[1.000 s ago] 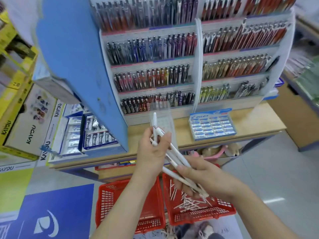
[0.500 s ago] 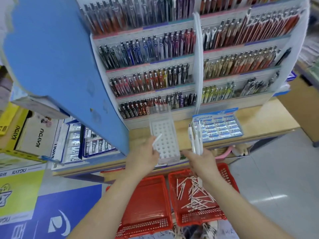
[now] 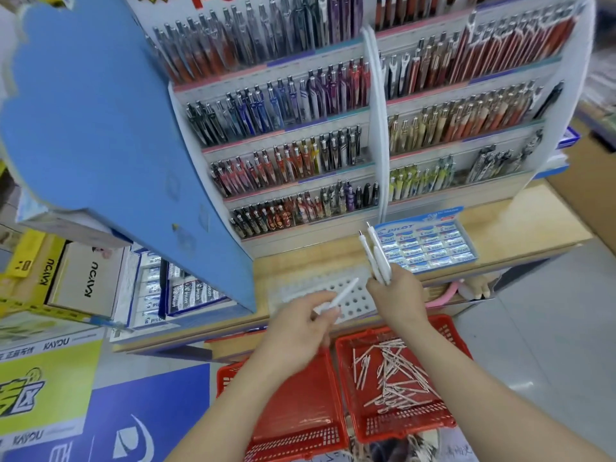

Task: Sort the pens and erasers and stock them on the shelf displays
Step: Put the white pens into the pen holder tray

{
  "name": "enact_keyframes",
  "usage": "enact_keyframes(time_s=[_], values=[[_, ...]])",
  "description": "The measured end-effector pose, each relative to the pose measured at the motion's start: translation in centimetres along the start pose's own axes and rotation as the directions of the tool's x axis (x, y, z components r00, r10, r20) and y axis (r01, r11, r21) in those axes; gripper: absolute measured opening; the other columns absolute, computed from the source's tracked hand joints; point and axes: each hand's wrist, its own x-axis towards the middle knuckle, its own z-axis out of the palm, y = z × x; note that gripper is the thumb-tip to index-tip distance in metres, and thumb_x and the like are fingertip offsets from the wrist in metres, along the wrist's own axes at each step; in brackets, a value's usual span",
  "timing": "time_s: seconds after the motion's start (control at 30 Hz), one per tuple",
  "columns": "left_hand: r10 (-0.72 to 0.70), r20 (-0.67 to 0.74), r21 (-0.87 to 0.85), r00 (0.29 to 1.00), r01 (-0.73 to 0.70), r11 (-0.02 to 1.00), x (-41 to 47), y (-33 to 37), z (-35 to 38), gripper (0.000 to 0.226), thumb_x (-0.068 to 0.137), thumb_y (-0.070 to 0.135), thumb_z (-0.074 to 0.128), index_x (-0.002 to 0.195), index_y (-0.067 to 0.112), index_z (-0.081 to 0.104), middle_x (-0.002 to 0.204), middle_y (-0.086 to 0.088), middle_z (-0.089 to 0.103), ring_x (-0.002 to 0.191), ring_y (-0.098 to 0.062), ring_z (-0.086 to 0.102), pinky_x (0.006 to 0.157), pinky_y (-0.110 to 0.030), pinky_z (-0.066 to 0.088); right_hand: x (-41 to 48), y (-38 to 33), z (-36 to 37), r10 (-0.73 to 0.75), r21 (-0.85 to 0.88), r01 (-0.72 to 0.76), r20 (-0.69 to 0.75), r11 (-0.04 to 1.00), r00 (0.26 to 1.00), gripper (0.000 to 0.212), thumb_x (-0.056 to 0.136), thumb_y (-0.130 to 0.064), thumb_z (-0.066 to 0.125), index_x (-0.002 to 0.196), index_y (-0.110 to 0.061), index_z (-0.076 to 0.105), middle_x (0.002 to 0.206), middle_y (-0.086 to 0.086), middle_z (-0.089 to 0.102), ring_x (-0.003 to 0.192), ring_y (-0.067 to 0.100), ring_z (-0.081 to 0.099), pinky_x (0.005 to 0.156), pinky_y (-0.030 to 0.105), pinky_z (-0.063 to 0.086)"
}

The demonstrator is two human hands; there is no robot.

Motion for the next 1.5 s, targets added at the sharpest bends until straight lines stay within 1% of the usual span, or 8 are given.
enact_keyframes(time_s=[0.17, 0.3, 0.43, 0.6, 0.83, 1.03, 1.2, 1.5], values=[[0.095, -0.061, 0.445, 0.994, -0.058, 0.894, -0.4, 0.5, -5.8, 0.027, 0.101, 0.025, 0.034, 0.11, 0.023, 0.06, 0.092, 0.001, 0.061, 0.089, -0.016, 0.055, 0.076, -0.032, 0.043, 0.7, -0.6, -0.2, -0.037, -0.071, 0.037, -0.004, 0.997, 0.999, 0.015, 0.086, -0.022, 0.06, 0.077, -0.013, 0.052, 0.061, 0.001, 0.051, 0.048, 0.015, 0.045, 0.042, 0.024, 0.027], [0.012, -0.168, 0.377, 0.986, 0.053, 0.925, 0.0, 0.2, -7.5, 0.024, 0.097, 0.021, 0.048, 0.11, 0.028, 0.067, 0.095, 0.017, 0.061, 0.087, -0.006, 0.055, 0.073, -0.026, 0.043, 0.9, -0.3, 0.0, -0.014, -0.029, 0.014, -0.009, 0.999, 1.0, 0.014, 0.086, -0.022, 0.062, 0.082, -0.009, 0.057, 0.063, 0.004, 0.054, 0.049, 0.017, 0.048, 0.042, 0.023, 0.03], [-0.028, -0.317, 0.252, 0.948, 0.113, 0.961, 0.5, 0.0, -7.8, 0.008, 0.086, 0.033, 0.066, 0.083, 0.028, 0.072, 0.068, 0.009, 0.066, 0.05, -0.009, 0.05, 0.053, -0.025, 0.04, 0.9, -0.1, 0.2, 0.001, -0.014, -0.001, -0.029, 1.0, 1.0, 0.015, 0.087, -0.022, 0.062, 0.085, -0.007, 0.059, 0.065, 0.007, 0.056, 0.05, 0.018, 0.048, 0.042, 0.023, 0.028], [0.01, -0.264, 0.344, 0.964, 0.085, 0.935, 1.0, -0.8, -7.6, 0.029, 0.099, 0.032, 0.041, 0.087, 0.02, 0.065, 0.063, 0.002, 0.055, 0.06, -0.014, 0.05, 0.06, -0.034, 0.043, 1.1, 0.1, 0.6, 0.018, 0.035, -0.016, -0.049, 0.999, 0.999, 0.016, 0.086, -0.021, 0.063, 0.083, -0.005, 0.059, 0.064, 0.008, 0.055, 0.05, 0.022, 0.047, 0.043, 0.023, 0.031], [0.132, -0.36, 0.53, 0.924, 0.086, 0.844, 1.8, -1.8, -7.0, 0.026, 0.089, 0.016, 0.054, 0.11, 0.02, 0.069, 0.1, -0.003, 0.066, 0.091, -0.021, 0.059, 0.077, -0.029, 0.045, 1.4, 0.4, 1.0, 0.04, 0.12, -0.033, -0.058, 0.992, 0.997, 0.019, 0.085, -0.019, 0.064, 0.071, -0.011, 0.053, 0.058, 0.004, 0.048, 0.049, 0.021, 0.045, 0.044, 0.024, 0.032], [0.176, -0.352, 0.597, 0.919, 0.076, 0.798, 2.4, -2.0, -6.6, 0.025, 0.086, 0.017, 0.055, 0.106, 0.019, 0.07, 0.097, -0.007, 0.07, 0.092, -0.027, 0.062, 0.078, -0.038, 0.051, 1.6, 0.2, 1.0, 0.019, 0.087, -0.012, -0.082, 0.996, 0.996, 0.022, 0.083, -0.019, 0.063, 0.069, -0.009, 0.05, 0.056, 0.0, 0.043, 0.049, 0.015, 0.039, 0.045, 0.026, 0.026], [0.179, -0.301, 0.703, 0.937, 0.092, 0.705, 2.6, -1.8, -6.4, 0.018, 0.085, 0.021, 0.053, 0.092, 0.018, 0.07, 0.085, -0.005, 0.07, 0.083, -0.028, 0.061, 0.064, -0.034, 0.047, 1.5, 0.3, 1.1, 0.016, 0.112, -0.007, -0.079, 0.994, 0.997, 0.032, 0.083, -0.017, 0.063, 0.06, -0.018, 0.041, 0.055, 0.0, 0.042, 0.049, 0.018, 0.039, 0.046, 0.025, 0.026], [0.092, -0.194, 0.691, 0.977, 0.07, 0.719, 3.5, -2.1, -6.4, 0.023, 0.096, 0.022, 0.047, 0.103, 0.012, 0.067, 0.097, -0.009, 0.063, 0.095, -0.028, 0.055, 0.075, -0.037, 0.043, 1.3, 0.0, 1.2, 0.003, 0.072, 0.003, -0.079, 0.997, 0.997, 0.014, 0.086, -0.021, 0.062, 0.081, -0.009, 0.056, 0.06, -0.001, 0.047, 0.05, 0.011, 0.042, 0.042, 0.023, 0.025]])
